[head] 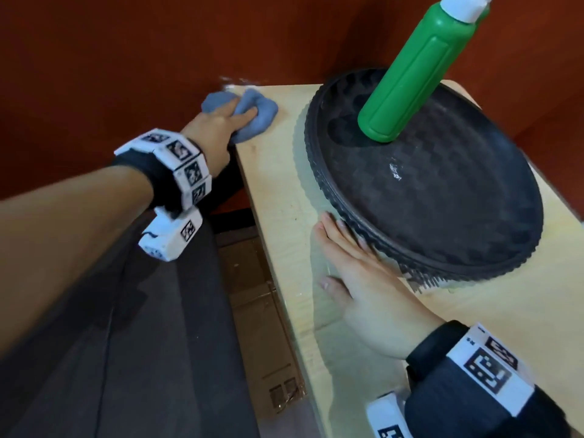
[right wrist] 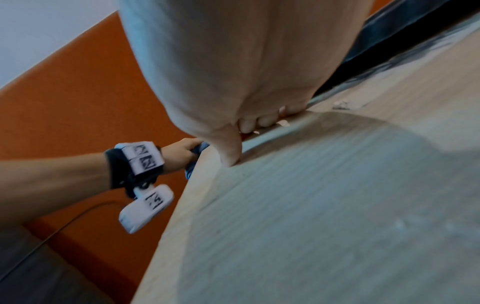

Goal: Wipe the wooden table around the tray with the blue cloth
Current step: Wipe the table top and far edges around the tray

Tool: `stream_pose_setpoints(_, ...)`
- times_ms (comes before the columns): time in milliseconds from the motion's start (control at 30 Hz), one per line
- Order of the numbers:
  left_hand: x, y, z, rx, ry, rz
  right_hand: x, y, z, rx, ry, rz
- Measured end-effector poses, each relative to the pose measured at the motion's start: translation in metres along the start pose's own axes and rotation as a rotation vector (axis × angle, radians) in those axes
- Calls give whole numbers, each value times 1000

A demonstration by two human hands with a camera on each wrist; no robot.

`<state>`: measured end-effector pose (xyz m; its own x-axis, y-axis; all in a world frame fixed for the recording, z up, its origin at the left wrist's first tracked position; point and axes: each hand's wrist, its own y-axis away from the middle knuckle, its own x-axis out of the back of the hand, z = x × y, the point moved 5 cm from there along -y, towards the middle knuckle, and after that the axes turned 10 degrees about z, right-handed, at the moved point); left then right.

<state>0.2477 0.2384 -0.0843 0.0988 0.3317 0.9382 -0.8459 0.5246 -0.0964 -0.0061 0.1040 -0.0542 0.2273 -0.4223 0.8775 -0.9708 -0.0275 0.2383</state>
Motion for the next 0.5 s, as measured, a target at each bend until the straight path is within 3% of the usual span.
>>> stream_pose_setpoints(133,-23,44,1,-108,111,75,-1,0,2,8,8,2)
stream_pose_setpoints(233,-11,24,-3,-134,106,80,0,0,1,7,12,-3)
stream_pose_setpoints(367,-2,-13,-4,-48,69,61,0,0,1,2,8,-5)
stream_pose_setpoints(500,-10,28,14,-68,157,124,-1,1,2,12,2,-2)
